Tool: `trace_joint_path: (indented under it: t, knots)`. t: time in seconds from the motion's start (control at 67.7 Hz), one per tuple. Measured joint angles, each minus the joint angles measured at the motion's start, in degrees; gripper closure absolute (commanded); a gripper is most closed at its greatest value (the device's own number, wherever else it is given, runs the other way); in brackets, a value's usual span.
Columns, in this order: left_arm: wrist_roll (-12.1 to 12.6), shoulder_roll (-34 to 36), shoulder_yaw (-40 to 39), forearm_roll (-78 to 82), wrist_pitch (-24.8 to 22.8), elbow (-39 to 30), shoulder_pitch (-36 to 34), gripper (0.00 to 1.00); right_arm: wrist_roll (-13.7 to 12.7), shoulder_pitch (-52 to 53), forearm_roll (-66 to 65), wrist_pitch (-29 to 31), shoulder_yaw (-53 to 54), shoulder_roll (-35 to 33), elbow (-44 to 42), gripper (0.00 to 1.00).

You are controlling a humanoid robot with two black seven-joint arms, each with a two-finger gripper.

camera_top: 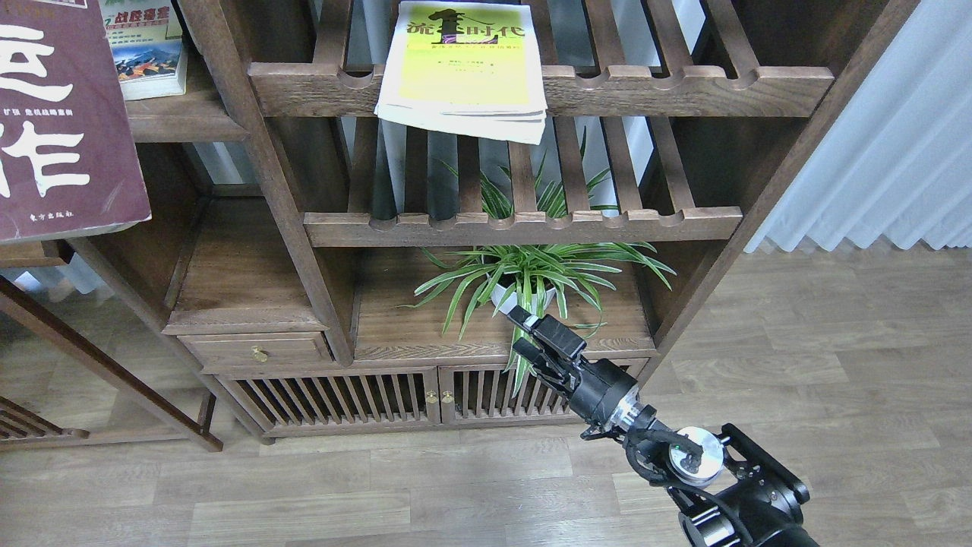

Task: Organize books on shelf
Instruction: 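Lay the maroon book on the upper side shelf with the left gripper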

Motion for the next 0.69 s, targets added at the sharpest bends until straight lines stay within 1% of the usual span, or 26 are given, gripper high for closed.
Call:
trace_joint_path:
  t: [0.177,0.458,0.694]
  knots:
    - [0.4,-0.3,0.0,0.0,0.0,2.4,-2.1,0.99,0.0,-0.3,0.1,0.0,0.0,0.0,0.3,0.05]
    - [0.6,-1.7,1.7,0.2,0.0,9.5,-6.3,0.99,-0.1,-0.4,0.2,0.0,0.1,0.0,0.6,0.05]
    - [0.7,-7.7,2.1,4.1,0.0,15.3,-10.4,0.99,-0.1,-0.2,0.1,0.0,0.1,0.0,0.7,0.05]
